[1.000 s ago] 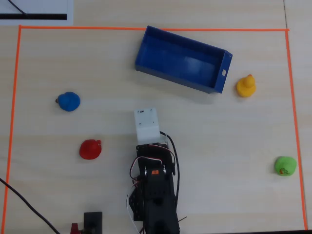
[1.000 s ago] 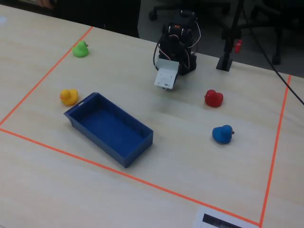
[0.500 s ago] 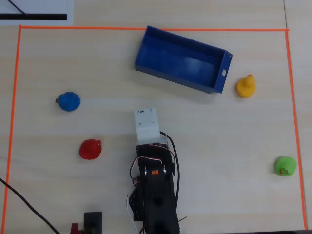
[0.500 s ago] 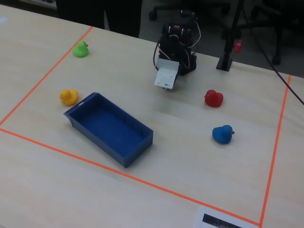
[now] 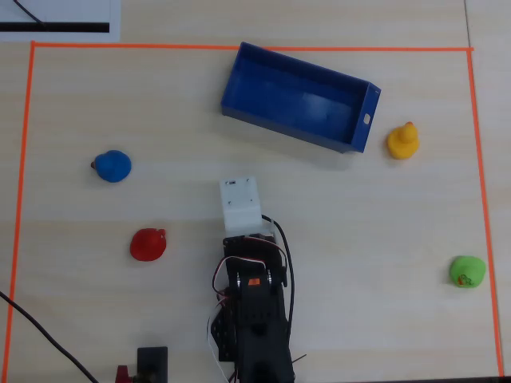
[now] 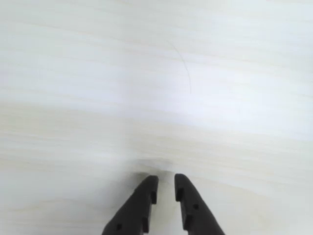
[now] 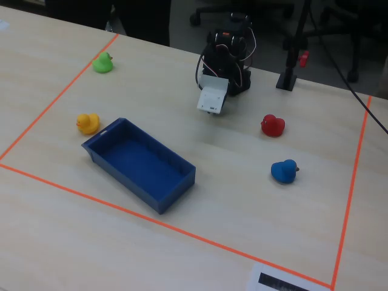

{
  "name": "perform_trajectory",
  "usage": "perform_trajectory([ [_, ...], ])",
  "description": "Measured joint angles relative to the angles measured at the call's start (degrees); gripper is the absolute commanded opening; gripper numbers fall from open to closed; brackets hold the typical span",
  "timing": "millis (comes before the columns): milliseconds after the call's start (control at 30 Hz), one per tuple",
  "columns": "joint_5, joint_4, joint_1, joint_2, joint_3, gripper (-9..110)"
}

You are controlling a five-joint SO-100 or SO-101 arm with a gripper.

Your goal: Grasp red duck and put it into box.

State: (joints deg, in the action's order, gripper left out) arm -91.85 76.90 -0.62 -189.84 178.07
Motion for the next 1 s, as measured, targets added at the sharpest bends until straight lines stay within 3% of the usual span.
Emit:
perform_trajectory([
  [833, 0.0, 0.0, 0.2, 0.0, 0.0, 0],
  [1000, -0.1, -7.3, -3.9, 6.2, -0.4, 2],
])
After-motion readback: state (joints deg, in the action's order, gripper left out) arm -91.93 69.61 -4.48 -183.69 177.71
